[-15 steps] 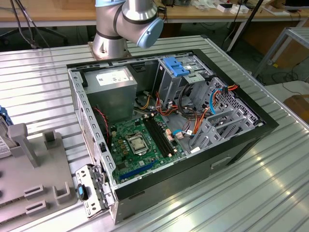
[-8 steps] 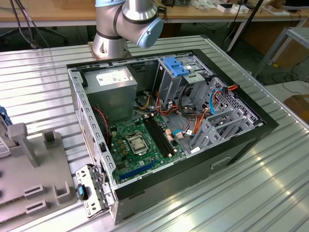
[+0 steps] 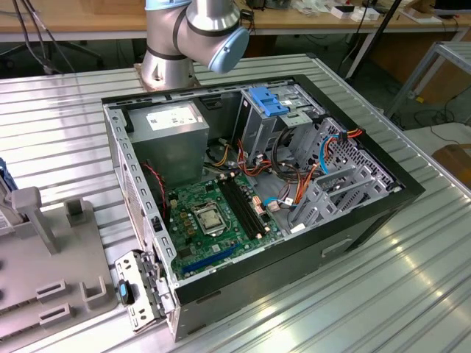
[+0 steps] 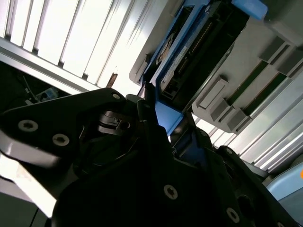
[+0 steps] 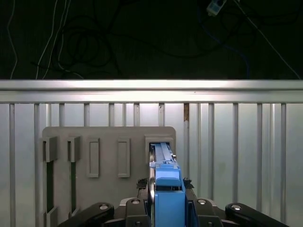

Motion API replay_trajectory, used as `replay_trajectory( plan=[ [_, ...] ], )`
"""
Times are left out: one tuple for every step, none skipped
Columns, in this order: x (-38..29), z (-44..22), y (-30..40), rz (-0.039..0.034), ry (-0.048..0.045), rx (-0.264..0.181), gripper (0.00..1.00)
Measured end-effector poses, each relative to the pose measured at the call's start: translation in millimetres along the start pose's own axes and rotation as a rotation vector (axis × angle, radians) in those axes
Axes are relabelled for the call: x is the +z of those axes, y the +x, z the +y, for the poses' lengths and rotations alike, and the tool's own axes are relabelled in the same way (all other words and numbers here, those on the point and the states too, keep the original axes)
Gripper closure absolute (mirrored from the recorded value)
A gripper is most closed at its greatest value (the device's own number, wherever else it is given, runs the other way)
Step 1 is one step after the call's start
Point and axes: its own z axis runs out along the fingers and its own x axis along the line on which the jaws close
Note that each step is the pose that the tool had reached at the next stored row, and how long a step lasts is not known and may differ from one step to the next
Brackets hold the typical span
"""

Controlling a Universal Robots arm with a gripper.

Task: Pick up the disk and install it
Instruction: 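Pick up the disk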

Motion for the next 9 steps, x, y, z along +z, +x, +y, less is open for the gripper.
replay_trajectory(
  plan=[
    [-2.0, 0.0, 0.0, 0.0, 0.0, 0.0, 0.63],
    [-4.5, 0.0, 0.0, 0.0, 0.0, 0.0, 0.63],
    [-6.6, 0.0, 0.0, 0.0, 0.0, 0.0, 0.63],
    [-10.9, 0.0, 0.0, 0.0, 0.0001, 0.0, 0.63],
    [-15.5, 0.0, 0.0, 0.0, 0.0, 0.0, 0.63],
    [-18.0, 0.0, 0.0, 0.0, 0.0, 0.0, 0.63],
    [-20.4, -0.1, 0.0, 0.0, 0.0, 0.0, 0.63],
    [-24.8, -0.1, 0.0, -0.0001, 0.0001, 0.0, 0.63],
    [-28.1, -0.1, 0.0, 0.0, 0.0, 0.0, 0.63]
  ],
)
